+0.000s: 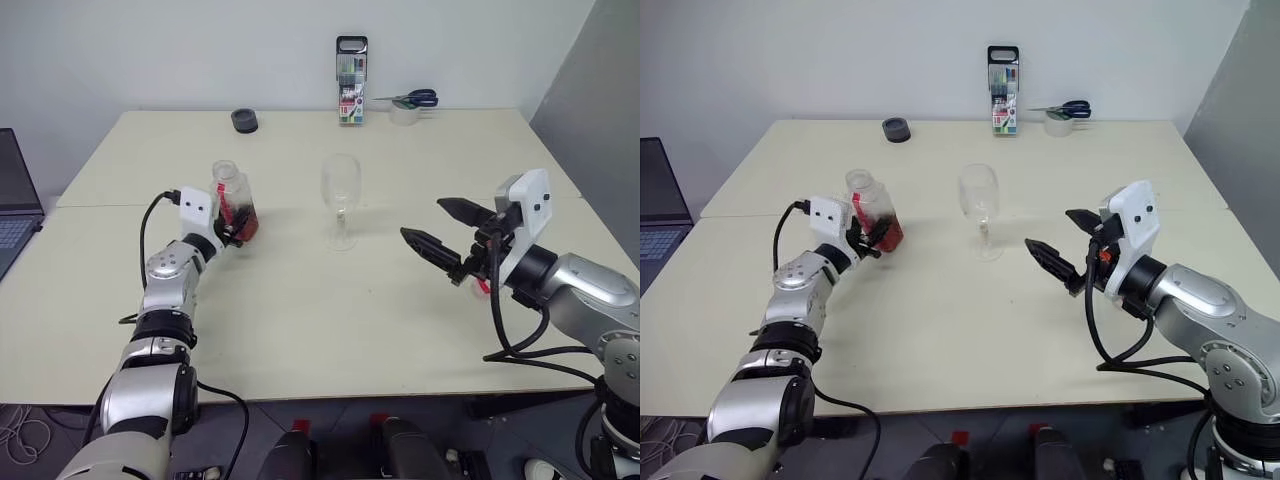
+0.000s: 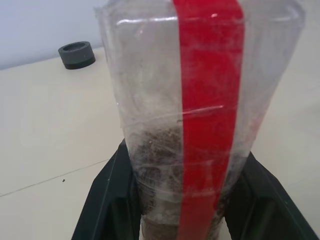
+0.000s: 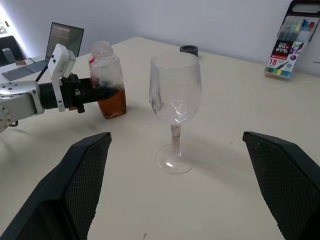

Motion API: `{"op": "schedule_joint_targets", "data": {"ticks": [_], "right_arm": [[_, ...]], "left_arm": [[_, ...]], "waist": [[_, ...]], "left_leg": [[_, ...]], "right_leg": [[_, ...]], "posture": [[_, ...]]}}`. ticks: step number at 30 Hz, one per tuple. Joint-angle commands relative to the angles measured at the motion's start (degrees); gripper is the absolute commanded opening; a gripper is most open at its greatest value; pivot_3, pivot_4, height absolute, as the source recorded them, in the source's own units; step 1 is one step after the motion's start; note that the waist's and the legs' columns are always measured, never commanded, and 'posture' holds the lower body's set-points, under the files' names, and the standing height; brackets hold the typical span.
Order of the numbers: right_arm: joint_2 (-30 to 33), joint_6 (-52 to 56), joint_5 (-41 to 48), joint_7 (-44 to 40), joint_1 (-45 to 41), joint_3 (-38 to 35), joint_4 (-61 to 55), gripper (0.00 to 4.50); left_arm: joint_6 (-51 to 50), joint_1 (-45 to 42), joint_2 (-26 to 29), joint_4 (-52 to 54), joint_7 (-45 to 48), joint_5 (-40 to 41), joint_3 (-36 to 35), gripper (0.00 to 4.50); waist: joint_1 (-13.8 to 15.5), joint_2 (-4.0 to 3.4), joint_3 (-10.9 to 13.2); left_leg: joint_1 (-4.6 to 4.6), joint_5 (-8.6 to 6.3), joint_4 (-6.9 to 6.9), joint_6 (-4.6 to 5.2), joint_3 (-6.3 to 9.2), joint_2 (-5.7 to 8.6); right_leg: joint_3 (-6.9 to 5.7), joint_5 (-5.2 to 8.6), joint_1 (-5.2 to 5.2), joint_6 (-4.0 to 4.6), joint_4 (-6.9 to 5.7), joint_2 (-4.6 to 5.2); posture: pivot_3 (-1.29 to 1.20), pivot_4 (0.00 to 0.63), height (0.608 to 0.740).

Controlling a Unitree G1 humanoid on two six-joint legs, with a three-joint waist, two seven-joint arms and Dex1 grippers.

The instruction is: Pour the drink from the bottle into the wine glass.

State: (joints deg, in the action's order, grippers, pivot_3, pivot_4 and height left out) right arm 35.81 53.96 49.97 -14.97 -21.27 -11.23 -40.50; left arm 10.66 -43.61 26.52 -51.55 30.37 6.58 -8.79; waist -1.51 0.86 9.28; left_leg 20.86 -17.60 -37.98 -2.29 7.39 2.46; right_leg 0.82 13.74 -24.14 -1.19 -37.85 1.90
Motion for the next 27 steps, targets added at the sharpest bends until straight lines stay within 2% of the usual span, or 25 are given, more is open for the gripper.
{"op": "schedule_joint_targets", "data": {"ticks": [1, 13, 19, 27], "right_arm": [[0.5, -4.1, -3.5, -0.5, -0.6, 0.5, -2.3, 4.50], [-2.4, -15.6, -16.1, -2.5, 1.4, 7.0, -0.5, 4.50], [-5.0, -19.3, -20.2, -3.3, 1.0, 9.5, 1.9, 4.50], [-7.2, -21.8, -23.4, -4.7, 0.5, 10.4, 4.5, 4.50]], "left_arm": [[0.9, -4.9, 1.4, 3.1, -0.1, -1.1, 0.8, 1.68], [9.7, -21.8, 4.4, -5.6, 7.2, -9.9, 9.3, 1.68], [15.3, -26.0, 5.4, -10.0, 8.3, -14.5, 13.0, 1.68], [22.0, -29.4, 6.5, -13.8, 5.1, -21.8, 18.1, 1.68]], "waist": [[0.0, 0.04, 0.0], [-0.2, 0.23, 0.1], [-0.3, 0.24, 0.1], [-0.2, 0.25, 0.1]], "left_leg": [[0.01, 0.00, -0.01, 0.00, 0.00, 0.01], [0.06, 0.00, -0.02, -0.01, -0.02, 0.08], [0.07, 0.00, -0.03, -0.01, -0.04, 0.07], [0.08, 0.00, -0.04, 0.00, -0.03, 0.08]], "right_leg": [[-0.01, 0.00, 0.00, 0.00, 0.00, 0.00], [-0.03, 0.03, -0.03, -0.06, 0.01, 0.00], [0.00, 0.03, -0.06, -0.05, -0.03, -0.25], [0.00, 0.03, -0.07, -0.06, -0.05, -0.25]], "posture": [[0.00, 0.150, 0.740], [0.00, 0.150, 0.740], [0.00, 0.150, 0.740], [0.00, 0.150, 0.740]]}}
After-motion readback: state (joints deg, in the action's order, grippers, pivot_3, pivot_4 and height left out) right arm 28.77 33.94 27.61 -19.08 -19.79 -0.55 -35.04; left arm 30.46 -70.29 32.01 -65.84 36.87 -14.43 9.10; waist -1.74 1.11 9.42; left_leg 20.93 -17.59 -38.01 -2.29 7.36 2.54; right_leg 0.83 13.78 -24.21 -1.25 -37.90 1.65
